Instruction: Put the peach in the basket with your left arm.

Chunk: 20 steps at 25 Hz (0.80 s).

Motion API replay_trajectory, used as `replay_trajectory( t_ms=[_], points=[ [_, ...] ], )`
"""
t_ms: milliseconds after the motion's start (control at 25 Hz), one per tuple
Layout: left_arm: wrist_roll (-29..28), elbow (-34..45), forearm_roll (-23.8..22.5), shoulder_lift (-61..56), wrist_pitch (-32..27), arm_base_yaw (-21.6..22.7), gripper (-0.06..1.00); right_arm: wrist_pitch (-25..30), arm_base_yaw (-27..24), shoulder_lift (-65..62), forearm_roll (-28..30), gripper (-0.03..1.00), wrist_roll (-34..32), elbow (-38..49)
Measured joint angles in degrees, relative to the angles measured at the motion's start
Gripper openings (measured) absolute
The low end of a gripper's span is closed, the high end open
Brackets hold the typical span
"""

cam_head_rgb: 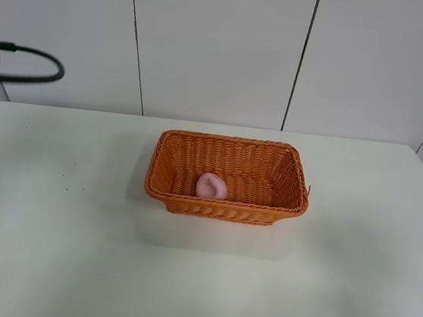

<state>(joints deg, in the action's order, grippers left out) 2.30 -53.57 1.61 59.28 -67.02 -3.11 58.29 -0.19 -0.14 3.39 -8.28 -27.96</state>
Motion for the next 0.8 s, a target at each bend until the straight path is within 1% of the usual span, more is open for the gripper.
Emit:
replay_trajectory(
  t_ms=[120,240,400,520,800],
  points=[
    [0.0,8.2,0.0,-10.0,0.5,0.0,0.85,0.0,0.0,0.0,0.0,0.69,0.0,0.0],
    [0.1,15.6,0.0,-19.7,2.8,0.0,0.85,0.0,0.0,0.0,0.0,0.69,0.0,0.0],
    [0.2,22.8,-0.3,-31.1,4.4,0.0,0.85,0.0,0.0,0.0,0.0,0.69,0.0,0.0],
    [0.4,25.0,-0.7,-38.1,5.7,0.0,0.85,0.0,0.0,0.0,0.0,0.69,0.0,0.0],
    [0.3,25.2,-0.8,-49.5,6.5,0.0,0.85,0.0,0.0,0.0,0.0,0.69,0.0,0.0]
  ],
)
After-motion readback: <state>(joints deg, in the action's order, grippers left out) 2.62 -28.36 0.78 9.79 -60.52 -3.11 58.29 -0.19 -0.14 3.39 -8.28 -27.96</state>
